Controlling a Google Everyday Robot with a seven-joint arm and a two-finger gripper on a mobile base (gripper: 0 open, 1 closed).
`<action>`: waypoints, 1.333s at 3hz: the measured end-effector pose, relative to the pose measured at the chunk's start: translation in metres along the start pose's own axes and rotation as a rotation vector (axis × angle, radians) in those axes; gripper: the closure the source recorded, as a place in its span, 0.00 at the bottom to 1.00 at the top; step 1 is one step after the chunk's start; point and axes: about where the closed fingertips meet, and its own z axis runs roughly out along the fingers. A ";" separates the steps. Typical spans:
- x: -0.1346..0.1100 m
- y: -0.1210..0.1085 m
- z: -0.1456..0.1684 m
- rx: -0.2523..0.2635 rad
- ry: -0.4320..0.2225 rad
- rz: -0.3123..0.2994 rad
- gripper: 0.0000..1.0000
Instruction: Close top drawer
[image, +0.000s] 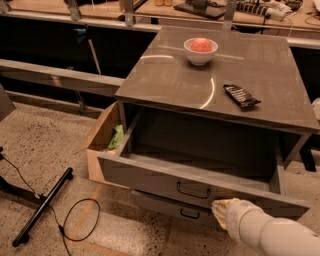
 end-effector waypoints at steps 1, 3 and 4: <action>0.012 -0.014 0.028 0.017 0.025 -0.033 1.00; 0.043 -0.072 0.071 0.076 0.090 -0.131 1.00; 0.052 -0.109 0.084 0.115 0.116 -0.174 1.00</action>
Offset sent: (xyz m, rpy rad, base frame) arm 0.1140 -0.0301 -0.0222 -0.1527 -0.0950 0.0135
